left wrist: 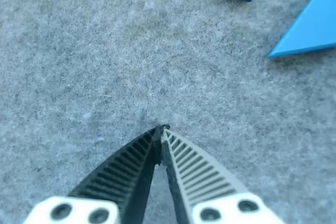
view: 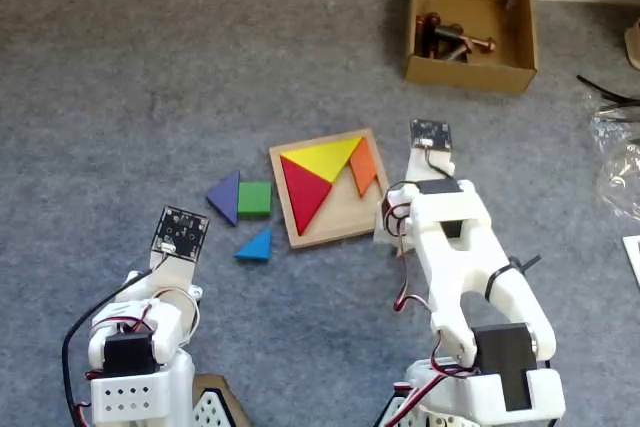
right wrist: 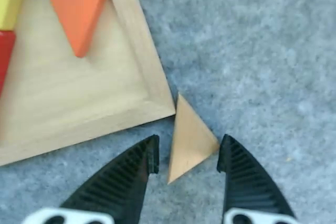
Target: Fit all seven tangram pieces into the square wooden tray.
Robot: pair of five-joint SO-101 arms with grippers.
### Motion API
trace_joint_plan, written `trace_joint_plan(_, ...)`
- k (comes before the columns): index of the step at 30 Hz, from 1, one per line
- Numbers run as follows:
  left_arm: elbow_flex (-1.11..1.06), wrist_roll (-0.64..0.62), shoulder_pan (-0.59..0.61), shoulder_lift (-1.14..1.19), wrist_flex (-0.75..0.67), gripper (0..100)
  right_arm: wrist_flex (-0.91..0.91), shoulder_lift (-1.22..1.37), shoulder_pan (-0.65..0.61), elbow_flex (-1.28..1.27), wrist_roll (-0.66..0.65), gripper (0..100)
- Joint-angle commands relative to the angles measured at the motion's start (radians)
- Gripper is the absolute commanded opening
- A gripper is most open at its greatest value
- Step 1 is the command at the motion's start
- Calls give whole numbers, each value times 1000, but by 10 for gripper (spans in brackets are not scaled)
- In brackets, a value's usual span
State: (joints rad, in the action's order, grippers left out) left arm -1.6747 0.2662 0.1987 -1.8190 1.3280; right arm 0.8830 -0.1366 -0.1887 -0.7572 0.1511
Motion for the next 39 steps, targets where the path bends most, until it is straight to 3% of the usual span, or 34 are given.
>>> trace_joint_plan(1,-21,-8,13,-7,6,14,-16,47,-5,7,5,187)
trace_joint_plan(17,-21,-8,13,-7,6,14,-16,-5,-5,7,-43,131)
trace_joint_plan(39,-21,-8,13,-7,6,14,-5,-7,-5,7,-427,130)
